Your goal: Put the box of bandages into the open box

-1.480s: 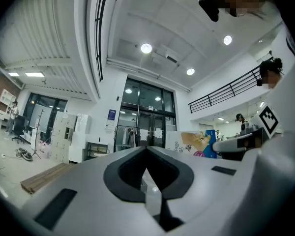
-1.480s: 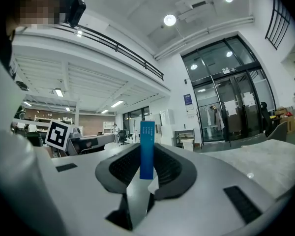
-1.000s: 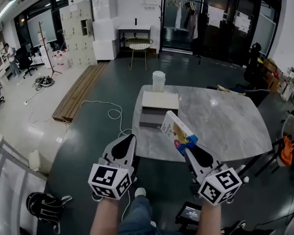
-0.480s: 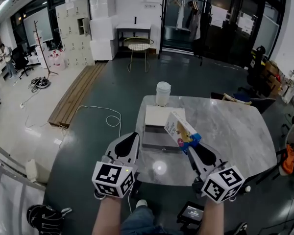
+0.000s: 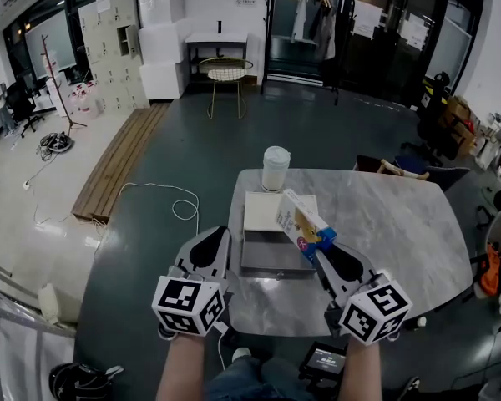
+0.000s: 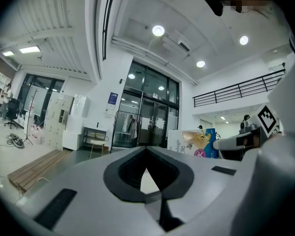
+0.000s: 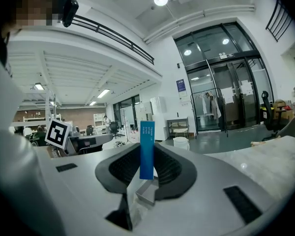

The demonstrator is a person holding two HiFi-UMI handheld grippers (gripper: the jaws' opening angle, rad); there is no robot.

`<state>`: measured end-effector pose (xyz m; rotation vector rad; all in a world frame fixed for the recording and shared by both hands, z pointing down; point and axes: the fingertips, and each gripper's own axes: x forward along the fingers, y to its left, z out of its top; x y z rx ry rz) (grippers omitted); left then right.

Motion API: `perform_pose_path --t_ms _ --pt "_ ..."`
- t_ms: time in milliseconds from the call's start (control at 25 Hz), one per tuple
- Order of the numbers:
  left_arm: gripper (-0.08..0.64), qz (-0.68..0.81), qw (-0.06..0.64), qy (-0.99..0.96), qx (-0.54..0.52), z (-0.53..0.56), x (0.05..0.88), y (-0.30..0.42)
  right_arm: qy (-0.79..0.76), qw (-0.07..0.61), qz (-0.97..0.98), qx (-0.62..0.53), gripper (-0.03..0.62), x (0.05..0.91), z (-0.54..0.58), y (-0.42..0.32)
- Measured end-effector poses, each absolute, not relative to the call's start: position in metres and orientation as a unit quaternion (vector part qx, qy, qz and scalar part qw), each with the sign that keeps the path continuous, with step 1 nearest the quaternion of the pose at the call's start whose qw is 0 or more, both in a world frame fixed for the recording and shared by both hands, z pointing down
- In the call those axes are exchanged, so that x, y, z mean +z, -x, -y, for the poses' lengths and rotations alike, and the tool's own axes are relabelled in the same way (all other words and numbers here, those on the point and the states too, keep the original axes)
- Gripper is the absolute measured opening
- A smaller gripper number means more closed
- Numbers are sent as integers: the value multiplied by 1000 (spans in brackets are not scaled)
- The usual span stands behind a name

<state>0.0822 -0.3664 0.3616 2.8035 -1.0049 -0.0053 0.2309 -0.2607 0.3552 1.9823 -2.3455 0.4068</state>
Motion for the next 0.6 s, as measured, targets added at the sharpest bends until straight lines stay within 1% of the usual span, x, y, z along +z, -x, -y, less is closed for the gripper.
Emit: perform_pose_path --t_ms 160,360,600 --pt "11 340 88 -936 1 380 362 -92 -640 24 755 142 95 358 272 -245" --pt "11 356 85 -931 -2 401 371 -85 -634 13 760 143 95 365 297 -247" --pt "11 375 85 -923 5 408 368 -105 -615 6 772 162 95 365 313 -269"
